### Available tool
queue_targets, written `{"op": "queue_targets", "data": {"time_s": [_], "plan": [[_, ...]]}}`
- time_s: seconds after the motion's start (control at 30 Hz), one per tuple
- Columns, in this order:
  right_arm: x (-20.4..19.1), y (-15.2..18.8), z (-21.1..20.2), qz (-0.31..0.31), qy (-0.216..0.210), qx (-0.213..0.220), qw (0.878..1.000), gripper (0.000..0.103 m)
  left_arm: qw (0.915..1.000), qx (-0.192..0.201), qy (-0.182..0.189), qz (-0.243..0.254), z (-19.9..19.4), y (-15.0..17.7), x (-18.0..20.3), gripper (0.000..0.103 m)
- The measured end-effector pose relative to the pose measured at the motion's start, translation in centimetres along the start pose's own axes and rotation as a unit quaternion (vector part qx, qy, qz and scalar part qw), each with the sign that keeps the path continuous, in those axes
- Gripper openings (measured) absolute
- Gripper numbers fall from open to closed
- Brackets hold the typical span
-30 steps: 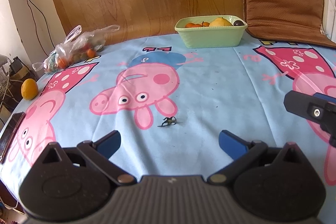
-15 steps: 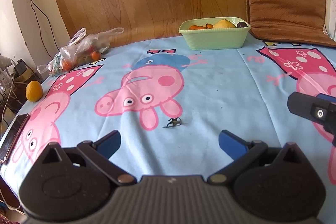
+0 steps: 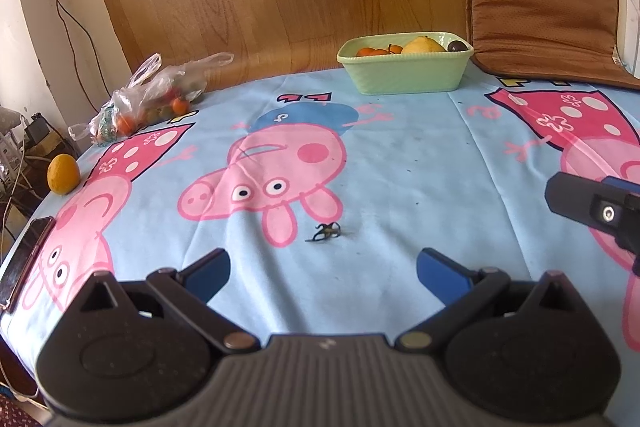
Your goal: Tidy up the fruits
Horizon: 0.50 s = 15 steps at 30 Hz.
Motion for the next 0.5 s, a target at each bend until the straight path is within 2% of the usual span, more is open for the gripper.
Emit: {"op": "queue_targets", "data": {"time_s": [0.5], "plan": [[0.05, -0.02, 0.02, 0.0, 0.0, 0.0, 1.0, 0.07, 0.9998, -0.007, 0.02, 0.002, 0.12, 0.0, 0.32, 0.103]]}}
Point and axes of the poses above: each gripper's, at about its wrist camera, not at the fingertips, and z roughly the way its jaws point, x to its right, y to its underside, the point moved 5 cm from there along z, roughly the way its jaws point, and after that the axes turned 12 degrees about y, right-handed, at the moved point
